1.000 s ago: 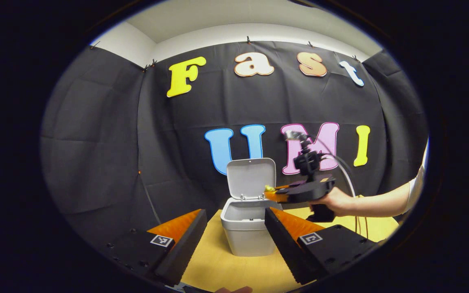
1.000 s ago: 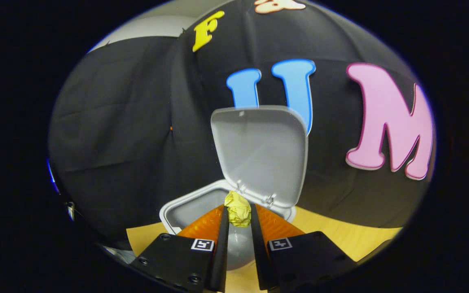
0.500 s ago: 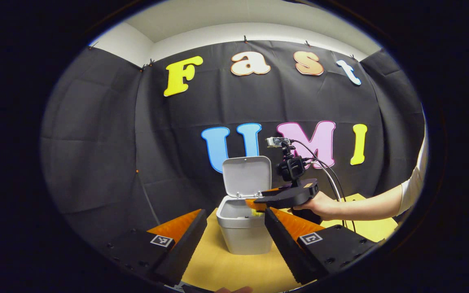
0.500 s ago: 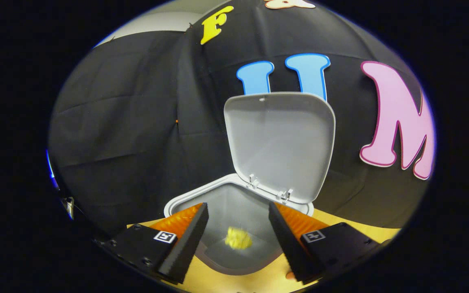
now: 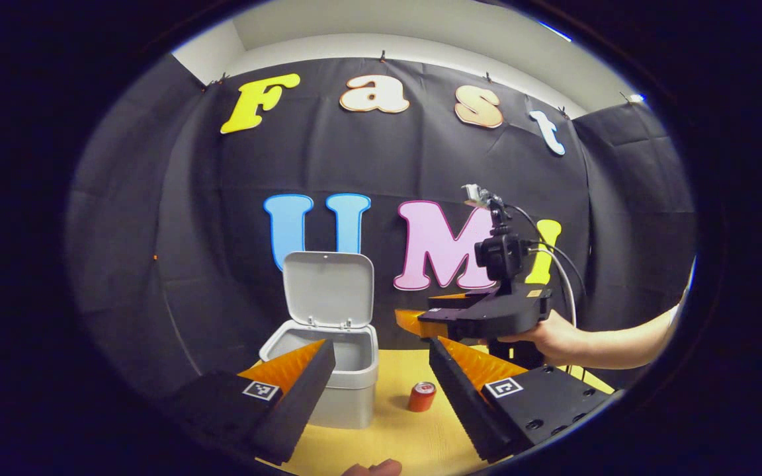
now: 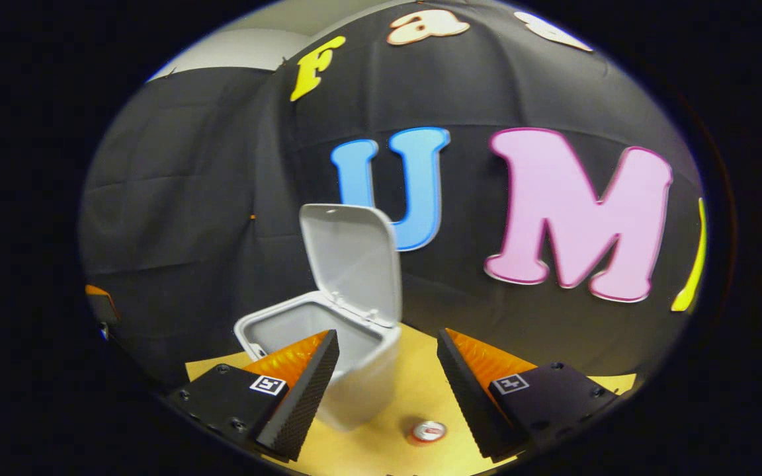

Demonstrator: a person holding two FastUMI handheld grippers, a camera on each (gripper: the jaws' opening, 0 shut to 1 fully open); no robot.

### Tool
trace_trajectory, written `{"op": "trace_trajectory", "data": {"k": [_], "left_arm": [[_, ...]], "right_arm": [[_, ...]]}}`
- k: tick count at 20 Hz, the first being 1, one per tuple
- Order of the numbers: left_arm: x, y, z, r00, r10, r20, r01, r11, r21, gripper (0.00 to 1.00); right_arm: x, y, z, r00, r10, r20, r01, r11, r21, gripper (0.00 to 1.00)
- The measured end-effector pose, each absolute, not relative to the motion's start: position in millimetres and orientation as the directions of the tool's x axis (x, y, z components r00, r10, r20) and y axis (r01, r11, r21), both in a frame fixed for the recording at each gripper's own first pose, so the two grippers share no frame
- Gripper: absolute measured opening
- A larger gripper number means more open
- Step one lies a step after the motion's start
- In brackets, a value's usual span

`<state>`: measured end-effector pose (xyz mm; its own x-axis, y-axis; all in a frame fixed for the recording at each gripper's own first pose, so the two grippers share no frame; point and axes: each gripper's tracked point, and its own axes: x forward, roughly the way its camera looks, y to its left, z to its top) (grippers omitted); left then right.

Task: Press the lid of the desktop garbage bin to open it, pick up the crumpled paper on the desktop and throw it into the bin, then pick up the pop can on the desktop and drop it into the bin, and finally close the garbage bin lid.

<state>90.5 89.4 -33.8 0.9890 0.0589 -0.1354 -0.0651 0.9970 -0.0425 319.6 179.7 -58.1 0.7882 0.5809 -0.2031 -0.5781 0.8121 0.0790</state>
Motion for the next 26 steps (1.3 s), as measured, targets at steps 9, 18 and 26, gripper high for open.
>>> {"op": "trace_trajectory", "data": {"k": [9, 18, 26], "left_arm": [[202.4, 8.1, -182.0, 0.950, -0.081, -0.300, 0.074, 0.997, -0.036, 0.96], [303.2, 10.3, -296.4, 0.908, -0.028, -0.417, 0.029, 1.000, -0.004, 0.97], [321.6, 9.0, -374.7, 0.838, -0.032, -0.544, 0.011, 0.999, -0.042, 0.98]], "right_arm": [[295.7, 5.7, -80.7, 0.891, 0.336, -0.305, -0.354, 0.935, -0.002, 0.96], [288.4, -51.0, -127.1, 0.875, 0.259, -0.409, -0.280, 0.960, 0.009, 0.96], [292.3, -44.1, -159.9, 0.834, 0.281, -0.475, -0.313, 0.950, 0.011, 0.96]]}}
